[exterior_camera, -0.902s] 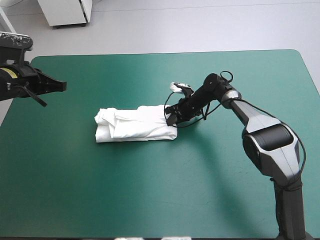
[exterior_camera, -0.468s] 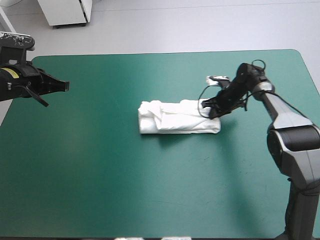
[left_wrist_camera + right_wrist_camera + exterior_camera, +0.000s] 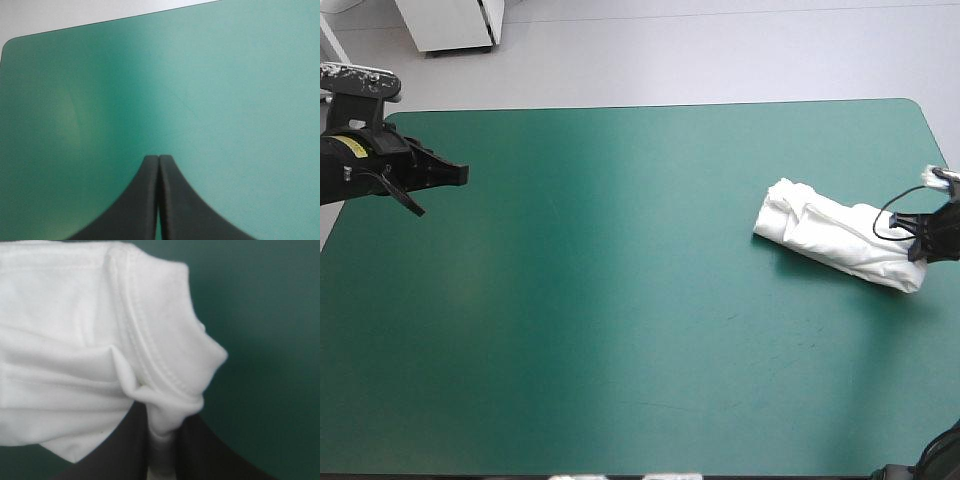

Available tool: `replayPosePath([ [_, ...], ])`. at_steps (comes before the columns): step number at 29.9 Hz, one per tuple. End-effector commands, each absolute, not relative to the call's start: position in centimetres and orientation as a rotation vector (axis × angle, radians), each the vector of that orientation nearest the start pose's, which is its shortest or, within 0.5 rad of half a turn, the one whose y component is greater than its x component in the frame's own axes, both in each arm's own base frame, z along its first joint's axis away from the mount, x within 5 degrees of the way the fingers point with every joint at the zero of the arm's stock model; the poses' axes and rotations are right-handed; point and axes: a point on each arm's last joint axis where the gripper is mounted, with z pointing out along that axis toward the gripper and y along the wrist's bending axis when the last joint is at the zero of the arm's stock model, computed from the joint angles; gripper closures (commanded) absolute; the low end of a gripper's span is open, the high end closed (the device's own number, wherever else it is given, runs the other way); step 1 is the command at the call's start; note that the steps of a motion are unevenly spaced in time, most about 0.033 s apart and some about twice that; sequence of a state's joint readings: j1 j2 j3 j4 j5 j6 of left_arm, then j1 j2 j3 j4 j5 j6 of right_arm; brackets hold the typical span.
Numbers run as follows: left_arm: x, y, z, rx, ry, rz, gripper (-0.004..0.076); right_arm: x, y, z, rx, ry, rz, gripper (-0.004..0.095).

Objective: Fold the cloth

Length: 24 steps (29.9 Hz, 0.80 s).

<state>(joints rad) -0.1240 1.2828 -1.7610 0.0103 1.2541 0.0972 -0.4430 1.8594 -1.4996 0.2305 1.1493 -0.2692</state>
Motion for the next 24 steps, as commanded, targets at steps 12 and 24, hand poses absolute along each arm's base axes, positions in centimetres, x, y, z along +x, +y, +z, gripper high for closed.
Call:
replayPosePath([
  [12,21.8,-2.8,51.6,0.24,2.131,-0.013,0.0733,31.6,-15.9,25.9,0.414,2.856,0.188,0.0886],
  [24,21.6,-3.4,51.5,0.278,2.143,-0.01,0.0733,29.9,-14.9,30.1,0.386,2.758,0.137,0.0401],
])
